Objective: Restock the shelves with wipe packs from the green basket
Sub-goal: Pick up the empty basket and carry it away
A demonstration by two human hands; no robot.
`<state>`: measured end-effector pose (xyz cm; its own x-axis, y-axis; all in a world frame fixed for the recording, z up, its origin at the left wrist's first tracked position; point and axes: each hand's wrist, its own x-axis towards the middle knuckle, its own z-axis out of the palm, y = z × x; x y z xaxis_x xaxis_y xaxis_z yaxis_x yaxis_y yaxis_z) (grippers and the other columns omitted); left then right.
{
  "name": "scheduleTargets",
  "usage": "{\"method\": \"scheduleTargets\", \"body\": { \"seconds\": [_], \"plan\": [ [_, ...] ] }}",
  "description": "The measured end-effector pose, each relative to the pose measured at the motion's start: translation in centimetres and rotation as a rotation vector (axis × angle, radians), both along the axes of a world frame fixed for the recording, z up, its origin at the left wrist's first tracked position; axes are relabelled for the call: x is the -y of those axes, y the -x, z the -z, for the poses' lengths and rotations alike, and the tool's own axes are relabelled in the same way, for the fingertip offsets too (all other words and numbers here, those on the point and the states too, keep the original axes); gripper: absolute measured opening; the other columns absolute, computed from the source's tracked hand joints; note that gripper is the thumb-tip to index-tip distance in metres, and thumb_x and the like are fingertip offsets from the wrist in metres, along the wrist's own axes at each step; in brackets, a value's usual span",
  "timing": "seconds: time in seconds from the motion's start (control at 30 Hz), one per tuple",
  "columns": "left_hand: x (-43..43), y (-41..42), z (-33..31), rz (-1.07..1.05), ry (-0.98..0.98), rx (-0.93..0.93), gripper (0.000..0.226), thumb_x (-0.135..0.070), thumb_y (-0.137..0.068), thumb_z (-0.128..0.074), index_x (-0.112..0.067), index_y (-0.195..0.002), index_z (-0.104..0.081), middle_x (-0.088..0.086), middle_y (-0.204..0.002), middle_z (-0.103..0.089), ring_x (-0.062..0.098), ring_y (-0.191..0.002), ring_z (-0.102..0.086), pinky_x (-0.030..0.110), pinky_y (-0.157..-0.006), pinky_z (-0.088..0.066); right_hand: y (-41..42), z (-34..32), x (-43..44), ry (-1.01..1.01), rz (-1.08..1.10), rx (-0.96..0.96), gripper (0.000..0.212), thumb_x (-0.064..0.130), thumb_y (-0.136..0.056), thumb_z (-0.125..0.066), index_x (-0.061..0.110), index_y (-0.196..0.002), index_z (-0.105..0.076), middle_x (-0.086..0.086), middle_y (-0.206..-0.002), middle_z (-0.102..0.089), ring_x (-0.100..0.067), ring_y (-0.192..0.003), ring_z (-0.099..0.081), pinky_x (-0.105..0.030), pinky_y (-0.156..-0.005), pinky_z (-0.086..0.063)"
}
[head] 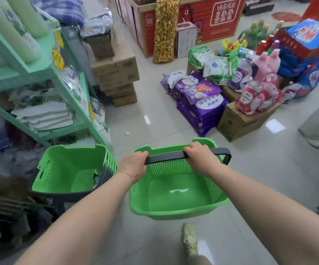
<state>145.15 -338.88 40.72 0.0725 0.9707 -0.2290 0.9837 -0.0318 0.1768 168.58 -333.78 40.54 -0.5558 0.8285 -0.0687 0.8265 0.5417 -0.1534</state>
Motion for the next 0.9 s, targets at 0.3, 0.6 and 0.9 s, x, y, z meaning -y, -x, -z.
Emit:
{"method": "scheduleTargets", "body": {
  "seconds": [0.3,0.6,0.9],
  "plan": [
    [-18.2,-1.1,-4.5,-0.04,-0.072,-0.034,0.011,-0.019,-0.087,-0.051,-0.021,-0.098,-0.052,-0.001,-0.095,-0.061,0.022,-0.081,-0.057,0.032,-0.066,-0.047,-0.4,-4.7,-19.2,-0.097,-0.112,0.022,0.016,0.011,-0.093,-0.047,0.008,-0.106,-0.056,-0.008,-0.105,-0.053,-0.026,-0.101,-0.048,-0.037,-0.076,-0.04],
    [-37.8,-1.4,-9.7,-0.041,-0.166,-0.067,0.018,-0.023,-0.084,-0.055,-0.021,-0.102,-0.057,-0.001,-0.104,-0.062,0.024,-0.094,-0.061,0.033,-0.074,-0.047,0.0,-10.1,-38.4,-0.193,-0.113,0.009,0.025,0.003,-0.087,-0.047,0.008,-0.11,-0.056,-0.006,-0.108,-0.053,-0.023,-0.101,-0.047,-0.037,-0.084,-0.045],
    [-58.9,2.1,-13.6,0.022,-0.196,-0.08,0.018,-0.023,-0.085,-0.054,-0.023,-0.103,-0.057,-0.001,-0.102,-0.064,0.023,-0.089,-0.061,0.032,-0.073,-0.048,3.0,-12.8,-58.8,-0.253,-0.091,0.064,0.027,-0.004,-0.082,-0.049,0.007,-0.106,-0.054,-0.008,-0.106,-0.053,-0.025,-0.101,-0.047,-0.037,-0.079,-0.049]
  ]
}}
